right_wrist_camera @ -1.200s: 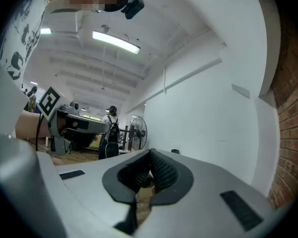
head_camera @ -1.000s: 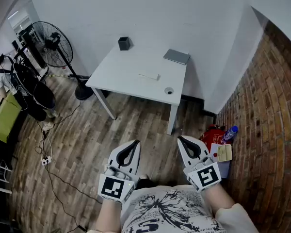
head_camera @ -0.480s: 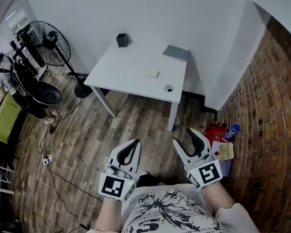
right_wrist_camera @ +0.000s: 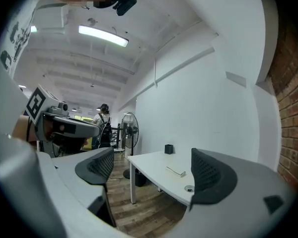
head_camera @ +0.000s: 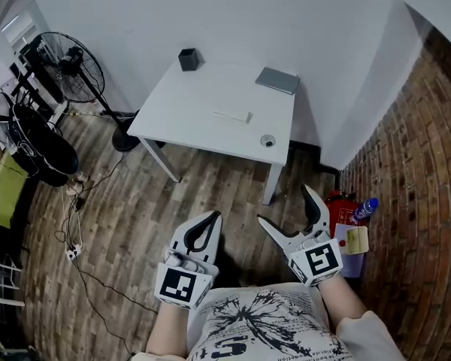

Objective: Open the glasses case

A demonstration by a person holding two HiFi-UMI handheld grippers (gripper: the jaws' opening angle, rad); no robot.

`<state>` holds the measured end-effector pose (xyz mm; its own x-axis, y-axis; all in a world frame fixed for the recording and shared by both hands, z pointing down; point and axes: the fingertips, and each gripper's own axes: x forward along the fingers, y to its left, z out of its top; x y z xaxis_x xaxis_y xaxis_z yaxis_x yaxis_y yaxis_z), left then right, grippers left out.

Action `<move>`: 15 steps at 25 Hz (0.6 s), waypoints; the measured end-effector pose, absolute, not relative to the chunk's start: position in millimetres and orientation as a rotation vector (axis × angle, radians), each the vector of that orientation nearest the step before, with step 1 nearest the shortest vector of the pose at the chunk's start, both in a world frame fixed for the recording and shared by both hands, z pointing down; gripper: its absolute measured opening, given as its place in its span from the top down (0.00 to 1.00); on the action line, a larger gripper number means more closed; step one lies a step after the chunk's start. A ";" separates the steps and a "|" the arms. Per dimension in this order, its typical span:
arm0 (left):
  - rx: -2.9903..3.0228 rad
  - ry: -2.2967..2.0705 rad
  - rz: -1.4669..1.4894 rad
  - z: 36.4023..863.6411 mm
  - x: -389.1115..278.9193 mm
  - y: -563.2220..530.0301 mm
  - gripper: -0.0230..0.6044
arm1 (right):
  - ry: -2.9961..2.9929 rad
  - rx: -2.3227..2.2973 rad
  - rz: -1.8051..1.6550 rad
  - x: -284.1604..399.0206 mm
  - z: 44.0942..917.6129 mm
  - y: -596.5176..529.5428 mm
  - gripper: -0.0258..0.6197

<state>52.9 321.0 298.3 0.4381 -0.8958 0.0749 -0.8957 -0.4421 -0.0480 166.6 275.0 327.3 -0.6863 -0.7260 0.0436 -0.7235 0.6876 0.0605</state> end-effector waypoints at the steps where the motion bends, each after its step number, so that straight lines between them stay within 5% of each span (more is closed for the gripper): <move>1: -2.666 1.653 -0.128 298.6 45.9 310.6 0.94 | -2.820 1.220 -0.054 159.5 329.3 265.5 0.20; 15: -2.789 1.364 -0.255 320.6 -85.1 97.9 0.94 | -2.630 1.448 0.085 35.5 350.3 67.8 0.20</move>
